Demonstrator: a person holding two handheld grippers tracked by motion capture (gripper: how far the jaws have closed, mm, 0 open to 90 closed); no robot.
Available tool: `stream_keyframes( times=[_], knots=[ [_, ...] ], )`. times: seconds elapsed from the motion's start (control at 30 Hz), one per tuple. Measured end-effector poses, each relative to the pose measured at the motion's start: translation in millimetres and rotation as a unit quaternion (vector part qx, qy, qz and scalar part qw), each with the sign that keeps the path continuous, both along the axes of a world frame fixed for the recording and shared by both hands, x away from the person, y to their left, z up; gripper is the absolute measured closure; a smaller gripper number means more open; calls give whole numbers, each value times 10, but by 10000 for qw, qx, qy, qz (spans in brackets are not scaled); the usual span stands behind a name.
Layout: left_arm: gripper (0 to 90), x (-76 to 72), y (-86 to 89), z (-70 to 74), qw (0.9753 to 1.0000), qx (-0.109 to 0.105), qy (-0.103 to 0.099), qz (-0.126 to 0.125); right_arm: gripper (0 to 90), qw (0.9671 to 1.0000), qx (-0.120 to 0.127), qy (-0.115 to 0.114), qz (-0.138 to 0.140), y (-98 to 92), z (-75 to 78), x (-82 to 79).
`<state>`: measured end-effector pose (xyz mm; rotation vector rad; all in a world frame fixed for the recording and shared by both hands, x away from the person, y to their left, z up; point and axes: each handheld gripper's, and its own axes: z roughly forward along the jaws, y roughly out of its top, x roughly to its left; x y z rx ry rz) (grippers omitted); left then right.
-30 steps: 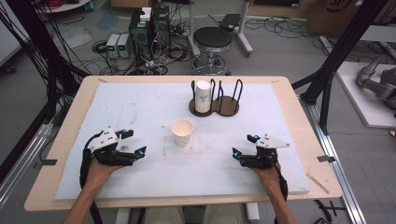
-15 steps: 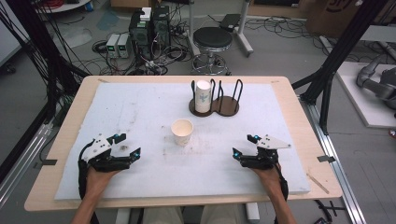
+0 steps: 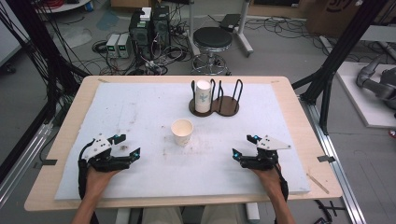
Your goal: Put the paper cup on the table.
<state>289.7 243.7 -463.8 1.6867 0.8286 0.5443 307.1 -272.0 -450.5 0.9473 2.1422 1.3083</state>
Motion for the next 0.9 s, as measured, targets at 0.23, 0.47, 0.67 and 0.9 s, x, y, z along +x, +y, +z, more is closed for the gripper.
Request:
stream_keyframes(
  times=[0.23, 0.47, 0.67, 0.9],
  knots=[
    [169, 10, 1, 0, 10000, 21, 40, -22, 179, 10000, 12, -50, 42, -10, 0, 0],
    [169, 18, -11, 2, 9999, 83, 69, -54, 179, 9999, 80, 11, 79, -17, -1, 6],
    [169, 29, -2, 2, 9999, 53, 124, -63, 179, 9999, 96, 13, 96, -23, -1, 6],
    [168, 21, 3, 0, 9999, 16, 101, -65, 179, 9999, 124, -11, 70, -26, -1, -5]
  ],
)
